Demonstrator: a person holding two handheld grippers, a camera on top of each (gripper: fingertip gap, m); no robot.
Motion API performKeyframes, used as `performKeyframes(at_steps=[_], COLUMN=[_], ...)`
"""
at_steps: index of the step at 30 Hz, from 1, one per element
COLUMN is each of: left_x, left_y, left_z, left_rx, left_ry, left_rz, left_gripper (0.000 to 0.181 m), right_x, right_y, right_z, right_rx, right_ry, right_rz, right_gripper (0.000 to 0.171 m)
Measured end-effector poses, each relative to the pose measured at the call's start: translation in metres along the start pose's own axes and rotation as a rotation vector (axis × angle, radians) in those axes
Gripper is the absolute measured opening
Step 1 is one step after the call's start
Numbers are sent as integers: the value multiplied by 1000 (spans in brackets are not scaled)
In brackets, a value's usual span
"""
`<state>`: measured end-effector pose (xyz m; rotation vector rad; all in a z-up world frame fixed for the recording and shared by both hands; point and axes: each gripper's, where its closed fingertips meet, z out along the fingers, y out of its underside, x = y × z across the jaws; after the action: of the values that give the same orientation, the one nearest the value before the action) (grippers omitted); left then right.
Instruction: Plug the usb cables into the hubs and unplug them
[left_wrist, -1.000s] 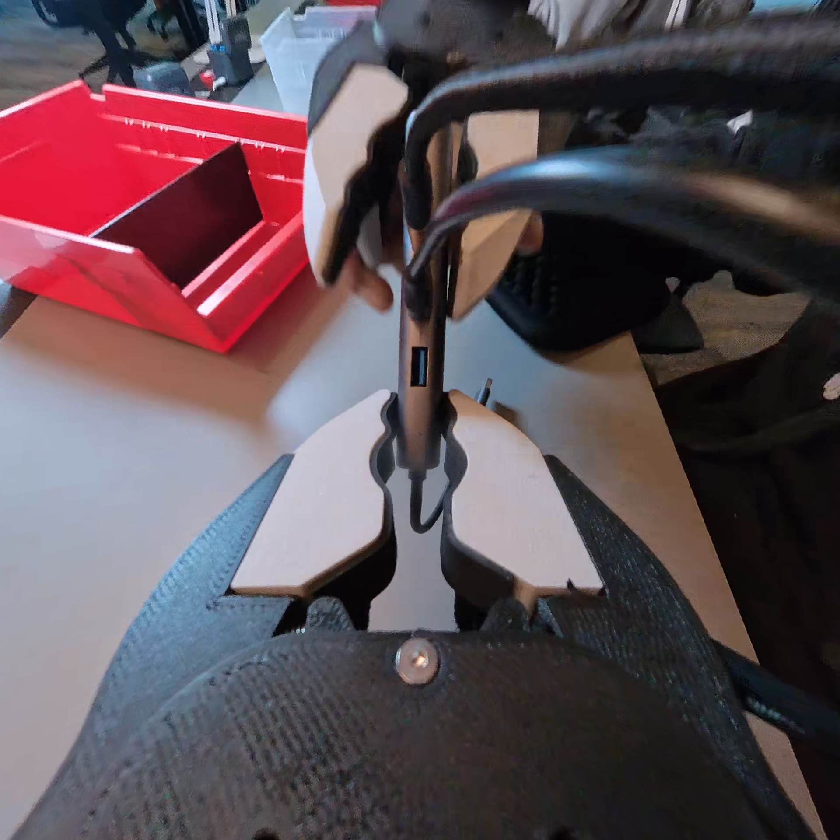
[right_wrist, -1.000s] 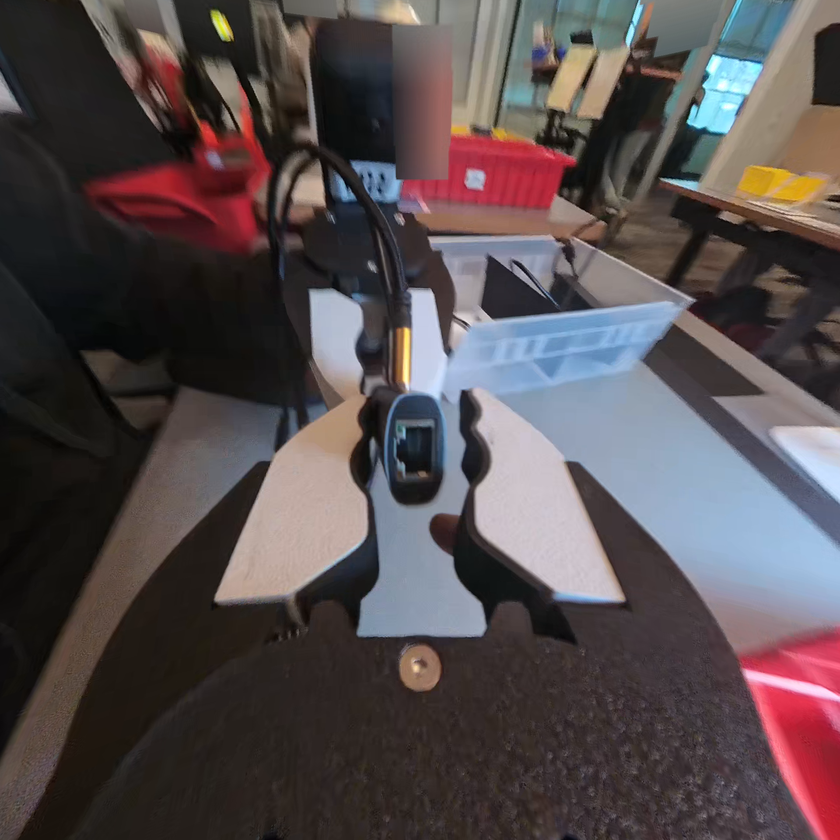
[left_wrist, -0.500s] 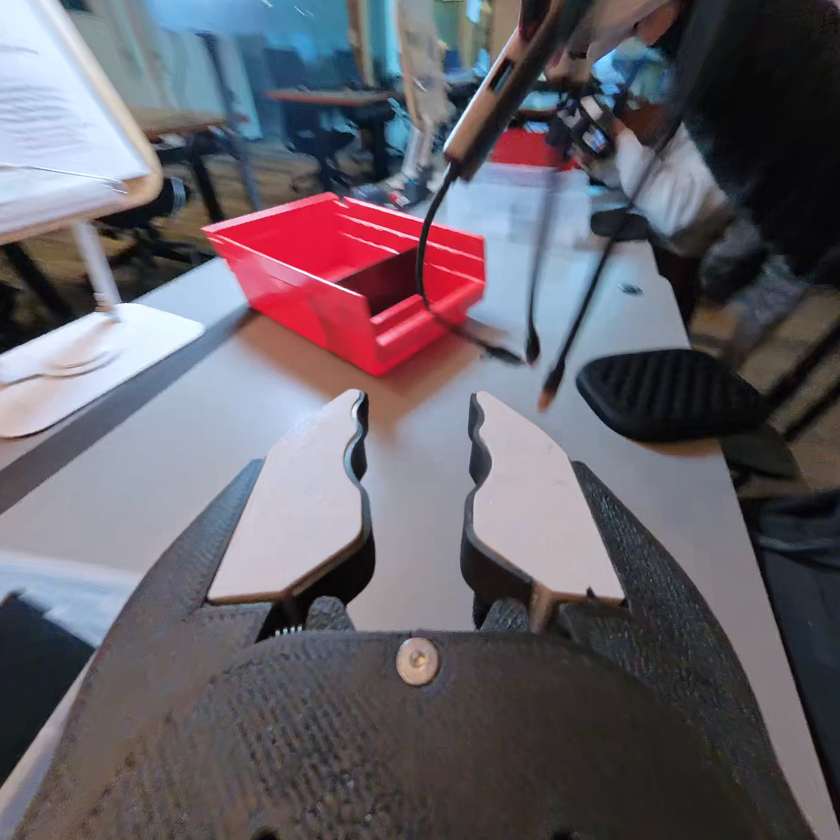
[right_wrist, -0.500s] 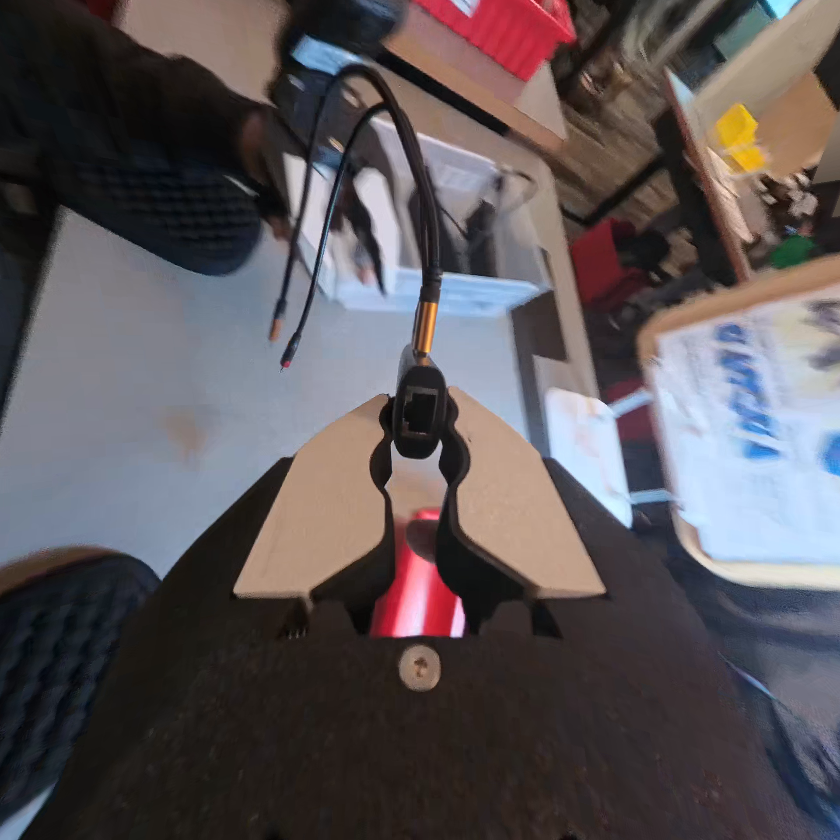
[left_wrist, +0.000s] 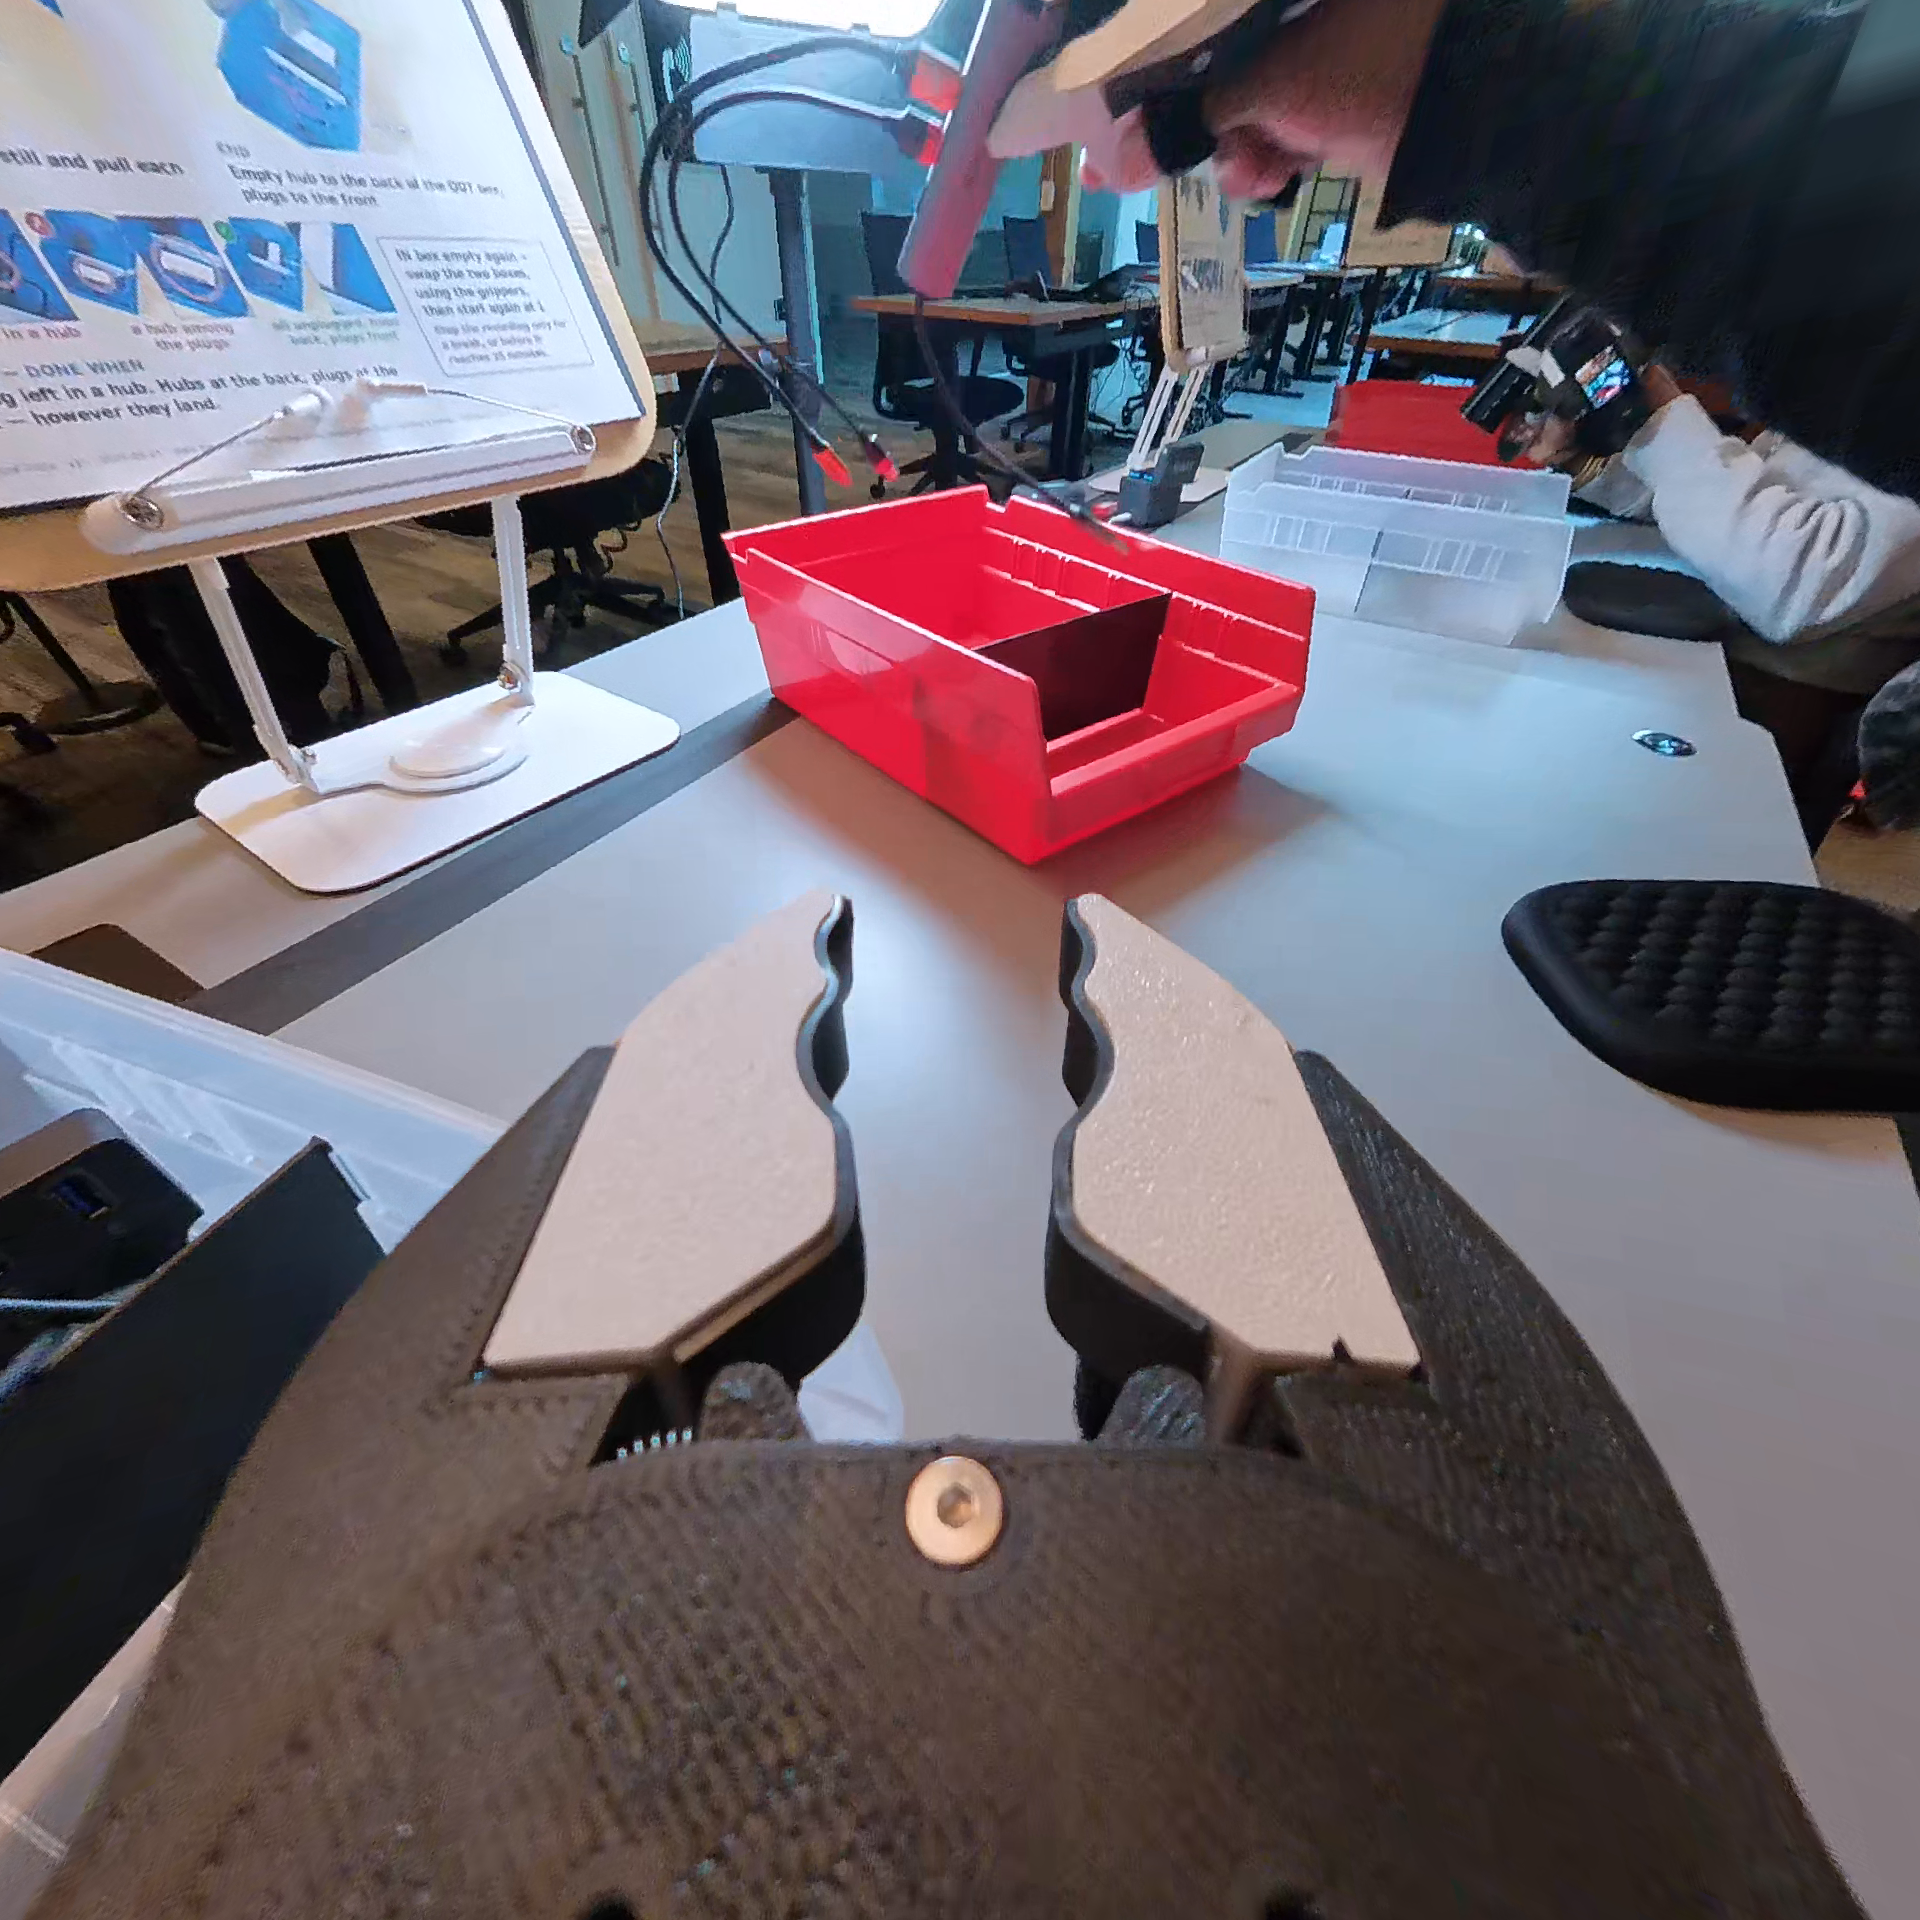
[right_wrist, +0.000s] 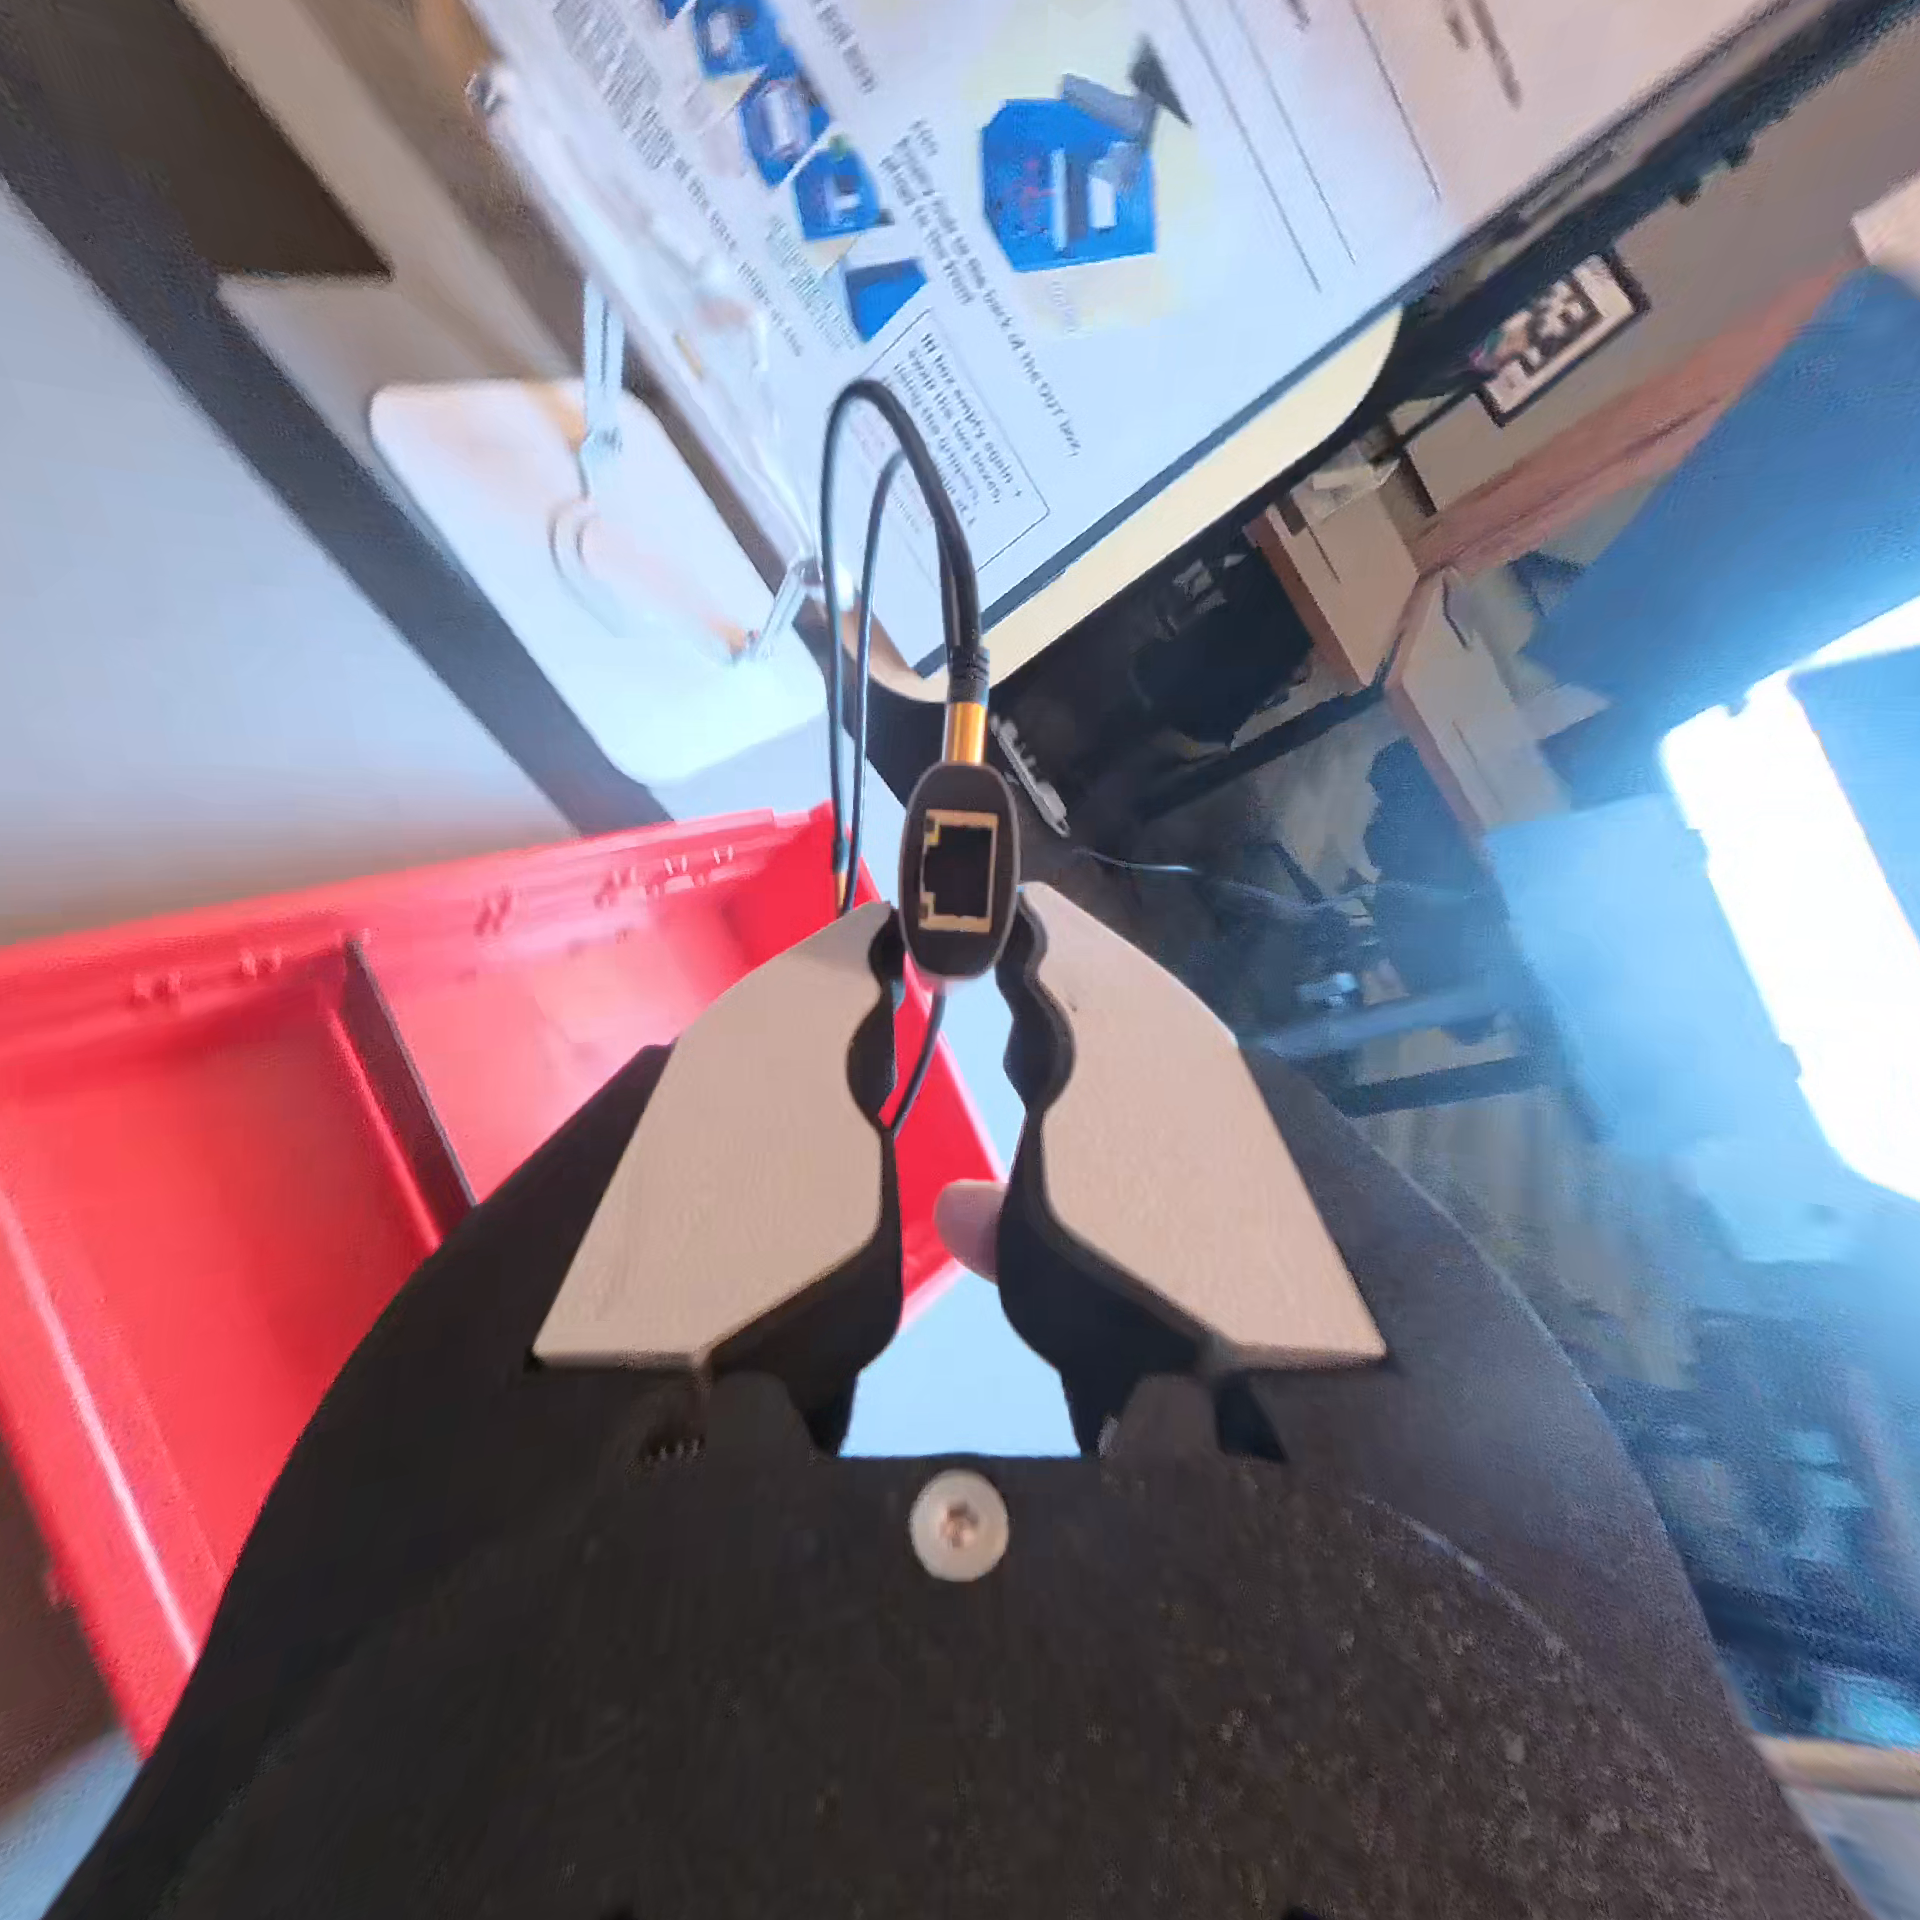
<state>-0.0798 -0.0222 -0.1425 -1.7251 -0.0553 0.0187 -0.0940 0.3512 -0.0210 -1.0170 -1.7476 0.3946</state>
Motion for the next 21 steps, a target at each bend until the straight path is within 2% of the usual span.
performKeyframes(at_steps=[3, 5, 8, 15, 17, 21], left_x=[-1, -3, -3, -7, -11, -16], left_y=[4, 4, -1, 6, 8, 9], left_z=[1, 0, -1, -1, -2, -3], left_rx=[-16, -13, 3, -20, -30, -28], left_ry=[-10, -16, -8, -17, -28, -32], left_rz=[17, 20, 10, -12, -42, -64], left_gripper=[38, 38, 38, 40, 43, 45], right_x=[-16, -35, -48, -56, -57, -43], right_y=[39, 80, 134, 179, 180, 161], right_z=[24, 36, 43, 67, 69, 59], right_rx=[51, -50, -249, -530, -561, -487], right_ry=[-24, -95, -138, -191, -234, -265], right_rz=[208, 248, 188, 201, 270, 357], right_gripper=[16, 17, 16, 19, 38, 71])
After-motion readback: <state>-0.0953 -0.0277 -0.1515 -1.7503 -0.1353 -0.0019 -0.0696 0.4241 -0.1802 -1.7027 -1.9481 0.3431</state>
